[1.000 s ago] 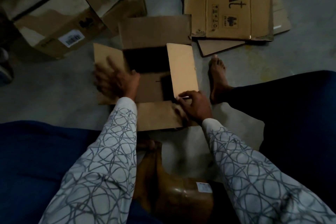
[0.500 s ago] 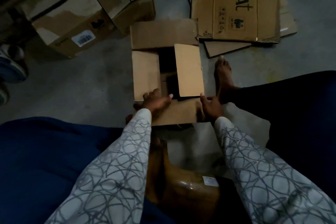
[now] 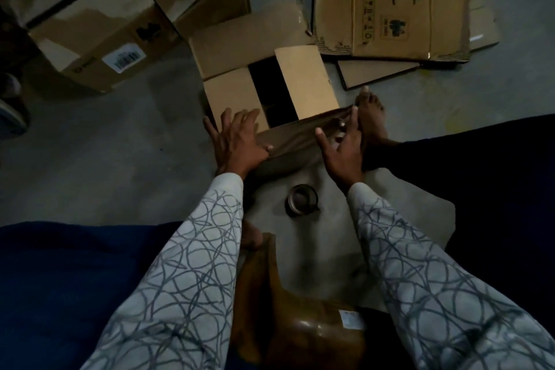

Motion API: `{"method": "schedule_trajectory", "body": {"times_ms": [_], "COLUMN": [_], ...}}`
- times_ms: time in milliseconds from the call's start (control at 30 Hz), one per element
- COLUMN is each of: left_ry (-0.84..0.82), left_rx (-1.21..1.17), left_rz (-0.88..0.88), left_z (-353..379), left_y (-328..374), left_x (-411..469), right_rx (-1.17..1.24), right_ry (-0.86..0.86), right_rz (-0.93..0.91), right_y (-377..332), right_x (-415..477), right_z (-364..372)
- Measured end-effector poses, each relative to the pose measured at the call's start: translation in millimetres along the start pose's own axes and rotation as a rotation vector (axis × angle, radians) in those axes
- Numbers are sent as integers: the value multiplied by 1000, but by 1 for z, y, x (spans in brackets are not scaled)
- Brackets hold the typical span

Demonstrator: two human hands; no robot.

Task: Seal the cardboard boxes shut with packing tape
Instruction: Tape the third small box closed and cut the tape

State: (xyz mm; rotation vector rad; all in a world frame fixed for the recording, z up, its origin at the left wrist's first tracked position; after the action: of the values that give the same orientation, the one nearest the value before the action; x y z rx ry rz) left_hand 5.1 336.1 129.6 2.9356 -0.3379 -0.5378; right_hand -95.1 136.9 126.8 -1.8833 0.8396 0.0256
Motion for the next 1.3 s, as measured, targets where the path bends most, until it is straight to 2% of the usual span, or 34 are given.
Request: {"method": "schedule_trajectory", "body": {"times_ms": [133, 267, 333, 400, 433, 500, 600, 633, 733, 767, 833, 867, 900, 967, 1033, 1100, 1133, 1200, 1233, 1300], "left_ry": [-66, -37, -59, -130, -165, -154, 96, 173, 272, 299, 342, 329, 299, 227, 234, 307, 345, 367, 305, 194], "left_rx": [-22, -90, -225, -364, -474, -870, -1628, -1756, -1809, -1844, -1836, -1842, -1828, -1681, -1501, -1344, -1324, -1308, -1311, -1257], "left_rz": [-68, -247, -375, -443, -461, -514, -694, -696, -673, -707, -773, -787, -786, -750, -696, -669, -702, -889, -995, -1087], "left_z": [0, 4, 5, 9, 7, 8, -2, -11, -10, -3, 9, 14, 20, 28, 36, 48, 55, 69, 74, 84], "left_y": [-9, -31, -45, -57, -59, -65, -69, -65, -62, -68, -84, -89, -92, -92, -86, -81, -77, -66, -60, -56], "left_x": [29, 60, 72, 86, 92, 108, 120, 119, 104, 95, 77, 70, 68, 61, 52, 36, 23, -1, -10, -11], "right_rx": [-308, -822, -913, -934, -952, -941, -859, -839, -812, -736, -746, -736, -720, -775, -778, -751, -739, -644, -632, -566], "right_ry": [-6, -321, -412, -434, -443, -438, -423, -411, -363, -441, -474, -525, -520, -508, -390, -397, -387, -321, -259, -142], "right_rz": [-91, -152, -153, -158, -173, -188, -182, -185, -171, -129, -203, -206, -175, -108, -181, -207, -187, -146, -138, -45], "right_y": [3, 10, 21, 28, 29, 26, 20, 20, 37, 47, 135, 146, 132, 52, 33, 24, 26, 24, 23, 14], "right_x": [18, 43, 46, 48, 48, 50, 51, 51, 58, 66, 114, 118, 112, 74, 67, 65, 67, 73, 78, 85], "right_z": [5, 30, 41, 42, 42, 40, 32, 31, 28, 43, 78, 87, 78, 41, 24, 17, 15, 16, 15, 11]}}
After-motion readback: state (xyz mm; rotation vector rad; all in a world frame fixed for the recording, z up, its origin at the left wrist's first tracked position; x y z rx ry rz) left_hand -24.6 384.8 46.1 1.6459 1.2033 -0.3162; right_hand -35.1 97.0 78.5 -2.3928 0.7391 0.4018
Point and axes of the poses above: each hand's wrist, its own x-axis towards the middle knuckle, its own z-axis out of the palm, y = z × x, the point moved 2 cm from there along x, towards the middle knuckle, and after that the axes turned 3 degrees about -z, right-handed, at the moved point
